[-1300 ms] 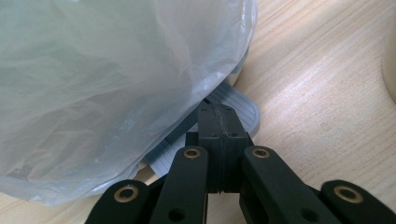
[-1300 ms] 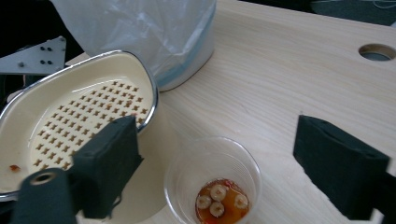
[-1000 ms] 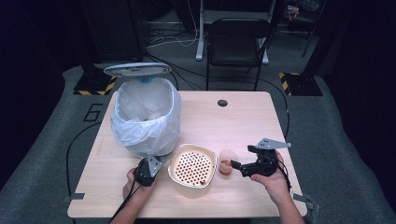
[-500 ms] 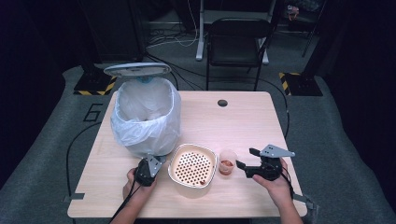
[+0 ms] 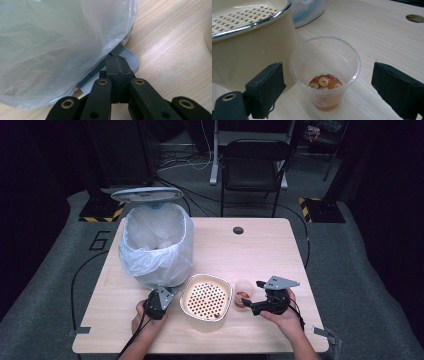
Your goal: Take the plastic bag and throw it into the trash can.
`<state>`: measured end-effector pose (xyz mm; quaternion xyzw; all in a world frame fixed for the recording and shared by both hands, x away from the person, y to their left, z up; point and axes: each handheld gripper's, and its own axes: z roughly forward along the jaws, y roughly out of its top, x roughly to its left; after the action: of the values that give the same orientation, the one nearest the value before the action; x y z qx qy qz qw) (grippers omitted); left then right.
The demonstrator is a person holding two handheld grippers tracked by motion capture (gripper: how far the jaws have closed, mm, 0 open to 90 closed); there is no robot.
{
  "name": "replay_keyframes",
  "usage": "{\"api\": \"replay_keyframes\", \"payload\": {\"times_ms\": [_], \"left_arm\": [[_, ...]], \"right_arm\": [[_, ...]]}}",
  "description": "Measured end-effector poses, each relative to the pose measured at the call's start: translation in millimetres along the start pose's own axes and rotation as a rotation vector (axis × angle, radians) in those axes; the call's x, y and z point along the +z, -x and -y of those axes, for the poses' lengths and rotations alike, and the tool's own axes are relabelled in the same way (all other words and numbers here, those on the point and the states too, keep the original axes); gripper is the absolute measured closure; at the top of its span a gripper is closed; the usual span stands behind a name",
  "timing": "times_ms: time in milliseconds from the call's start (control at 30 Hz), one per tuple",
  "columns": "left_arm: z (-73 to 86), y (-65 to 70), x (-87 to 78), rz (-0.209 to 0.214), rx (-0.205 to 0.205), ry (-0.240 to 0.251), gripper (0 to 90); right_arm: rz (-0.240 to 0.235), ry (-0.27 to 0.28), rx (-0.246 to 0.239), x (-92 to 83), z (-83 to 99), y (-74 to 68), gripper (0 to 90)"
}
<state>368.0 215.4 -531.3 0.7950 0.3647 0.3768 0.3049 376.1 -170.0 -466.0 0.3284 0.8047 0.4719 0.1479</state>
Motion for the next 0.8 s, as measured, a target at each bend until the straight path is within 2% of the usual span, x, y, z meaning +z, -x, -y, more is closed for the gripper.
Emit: {"api": "replay_keyframes", "payload": {"times_ms": [367,467,500,533,700,733,800], "left_arm": [[0.0,-0.1,0.0,0.001,0.000,0.000,89.9],[0.0,-0.1,0.0,0.000,0.000,0.000,89.9],[0.0,-0.1,0.0,0.000,0.000,0.001,89.9],[0.0,-0.1,0.0,0.000,0.000,0.000,90.0],[0.0,0.1,0.0,-0.001,0.001,-0.001,90.0],[0.1,0.4,0.2,-0.003,0.000,0.003,90.0],[0.0,0.1,0.0,0.000,0.001,0.000,90.0]], "right_arm": [[-0.008,-0.050,-0.013,28.5,4.9,-2.9,15.2],[0.001,-0.064,-0.017,32.5,5.9,-3.4,15.5],[-0.002,-0.064,-0.025,33.9,6.2,-2.6,16.7],[-0.004,-0.062,-0.010,34.5,6.3,-3.5,18.2],[0.019,-0.054,-0.021,36.1,6.9,-1.1,25.3],[0.023,-0.053,-0.003,36.1,7.1,-1.7,26.4],[0.010,-0.051,-0.001,35.4,7.4,-0.8,29.3]]}}
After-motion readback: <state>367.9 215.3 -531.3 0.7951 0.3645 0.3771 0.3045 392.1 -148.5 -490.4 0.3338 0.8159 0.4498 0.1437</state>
